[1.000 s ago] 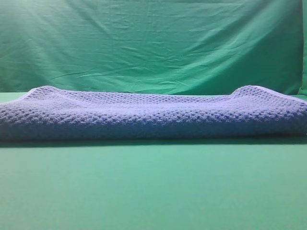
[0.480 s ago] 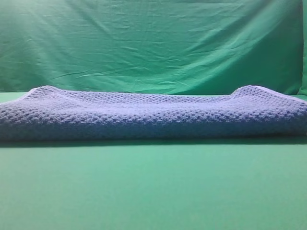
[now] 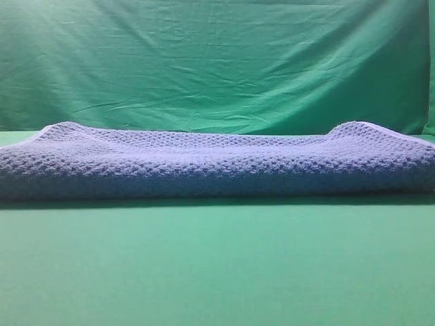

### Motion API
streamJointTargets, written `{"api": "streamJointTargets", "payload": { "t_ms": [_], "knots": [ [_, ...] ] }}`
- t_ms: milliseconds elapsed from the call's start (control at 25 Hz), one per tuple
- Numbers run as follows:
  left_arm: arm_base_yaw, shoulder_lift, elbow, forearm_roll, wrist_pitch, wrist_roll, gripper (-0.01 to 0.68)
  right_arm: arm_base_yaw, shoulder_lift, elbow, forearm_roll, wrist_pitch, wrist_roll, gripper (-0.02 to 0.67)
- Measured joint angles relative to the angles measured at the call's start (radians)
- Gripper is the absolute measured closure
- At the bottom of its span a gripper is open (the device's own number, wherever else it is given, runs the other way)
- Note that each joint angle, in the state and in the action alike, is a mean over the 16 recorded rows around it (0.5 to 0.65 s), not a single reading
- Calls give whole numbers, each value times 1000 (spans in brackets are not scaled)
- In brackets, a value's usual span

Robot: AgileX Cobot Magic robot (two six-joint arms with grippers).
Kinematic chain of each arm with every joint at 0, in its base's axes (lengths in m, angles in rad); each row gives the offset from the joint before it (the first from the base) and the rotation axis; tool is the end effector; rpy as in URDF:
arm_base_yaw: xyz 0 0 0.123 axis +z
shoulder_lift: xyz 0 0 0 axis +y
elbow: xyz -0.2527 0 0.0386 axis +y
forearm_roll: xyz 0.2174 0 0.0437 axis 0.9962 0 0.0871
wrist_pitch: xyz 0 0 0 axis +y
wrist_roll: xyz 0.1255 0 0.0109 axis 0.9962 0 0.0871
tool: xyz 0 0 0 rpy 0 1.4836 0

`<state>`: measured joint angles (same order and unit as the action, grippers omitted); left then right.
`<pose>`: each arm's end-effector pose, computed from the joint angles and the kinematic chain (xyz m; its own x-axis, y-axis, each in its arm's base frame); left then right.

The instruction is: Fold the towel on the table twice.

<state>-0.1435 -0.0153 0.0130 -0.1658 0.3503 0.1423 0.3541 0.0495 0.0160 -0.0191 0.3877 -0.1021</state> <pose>0.0838 -0.0193 0.1700 -0.2536 0.0229 -0.9670 0.1936 0.9807 -0.0275 0.0818 0.0293 0.1583 -0.2925 -0.2355 -0.9268 -0.3781 0.9187 -0.1142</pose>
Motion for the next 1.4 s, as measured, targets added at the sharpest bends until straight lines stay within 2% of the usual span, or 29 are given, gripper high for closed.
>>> {"api": "streamJointTargets", "payload": {
  "t_ms": [720,1400],
  "knots": [
    [4,0,0,-12,1,67,673,-24,-1,9,3,-14,0,649],
    [76,0,0,-20,1,68,673,-330,-58,9,3,-14,0,649]
  ]
}}
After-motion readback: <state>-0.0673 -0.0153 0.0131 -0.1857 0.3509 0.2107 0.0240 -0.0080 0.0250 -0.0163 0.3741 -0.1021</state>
